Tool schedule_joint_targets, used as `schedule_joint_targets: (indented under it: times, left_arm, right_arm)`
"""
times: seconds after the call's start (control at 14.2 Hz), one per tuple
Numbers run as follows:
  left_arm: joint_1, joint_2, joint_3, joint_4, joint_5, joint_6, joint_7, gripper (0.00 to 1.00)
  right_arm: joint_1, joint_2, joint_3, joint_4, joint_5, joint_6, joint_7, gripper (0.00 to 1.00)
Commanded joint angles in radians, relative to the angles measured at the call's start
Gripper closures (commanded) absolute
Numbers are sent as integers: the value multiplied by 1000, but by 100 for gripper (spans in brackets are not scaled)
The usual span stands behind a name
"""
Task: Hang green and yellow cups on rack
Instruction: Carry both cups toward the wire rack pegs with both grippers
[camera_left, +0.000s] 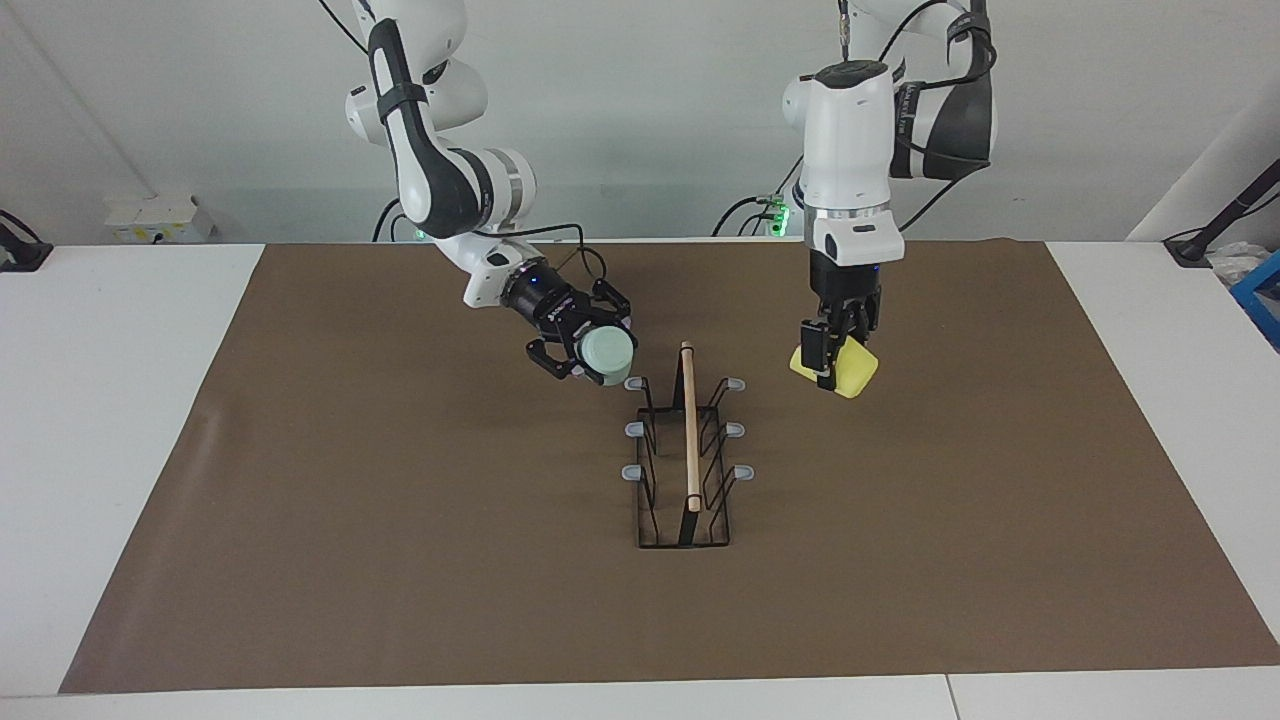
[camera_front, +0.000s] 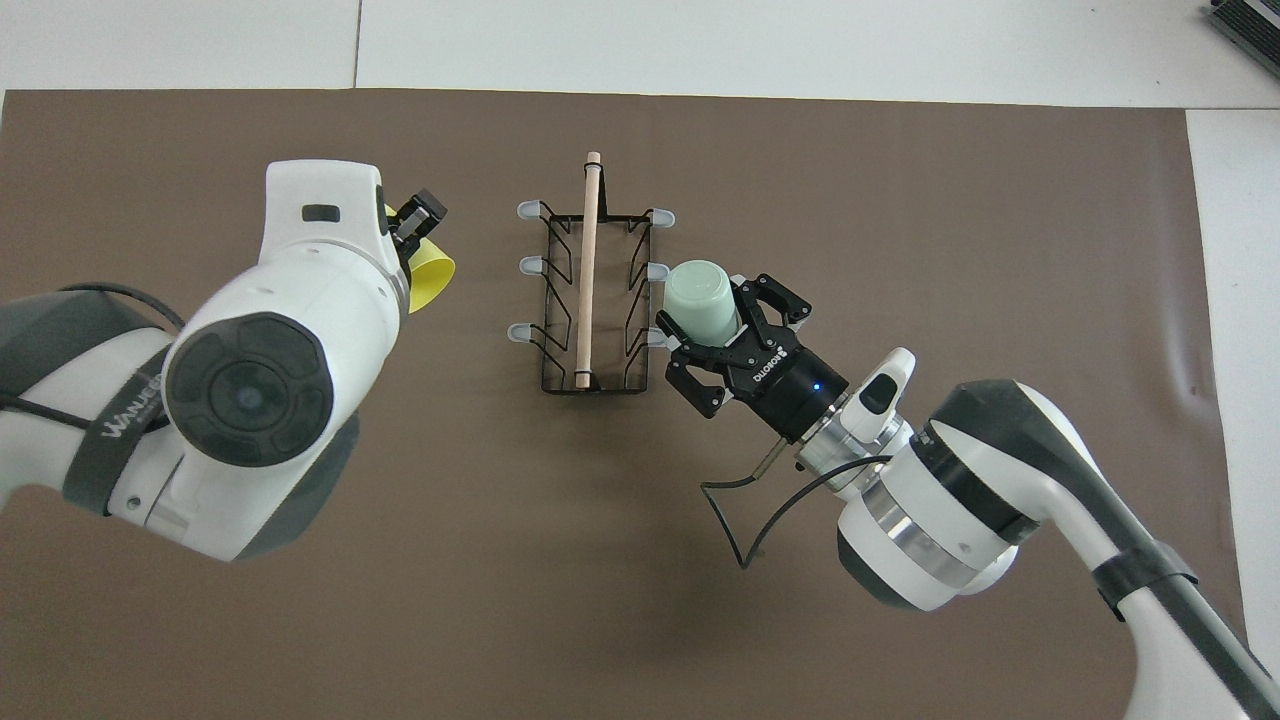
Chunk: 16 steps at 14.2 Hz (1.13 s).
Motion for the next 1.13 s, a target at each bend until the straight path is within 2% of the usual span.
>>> schedule_joint_targets:
  times: [0.0, 0.14, 0.35, 0.49, 0.63, 0.77, 1.06]
  left_arm:
    - [4, -41, -37, -92, 219, 51, -179, 90]
    - [4, -41, -63, -136, 406, 82, -346, 90]
    - [1, -29, -97, -162, 623, 73, -504, 90]
    - [4, -34, -117, -185, 701, 77, -534, 89]
    - [2, -32, -136, -211, 763, 76, -575, 89]
    - [-1, -24, -156, -234, 894, 70, -714, 90]
    - [-6, -3, -177, -253, 970, 48, -781, 90]
  right_arm:
    - [16, 24, -3, -5, 152, -33, -125, 66]
    - [18, 37, -3, -5, 161, -50, -134, 66]
    - [32, 67, -3, -5, 215, -87, -172, 66]
    - [27, 135, -5, -4, 218, -203, -197, 65]
    - [24, 150, -3, -4, 218, -220, -199, 65]
    - [32, 152, -3, -4, 224, -216, -200, 65]
    - [50, 204, -3, -4, 308, -284, -238, 65]
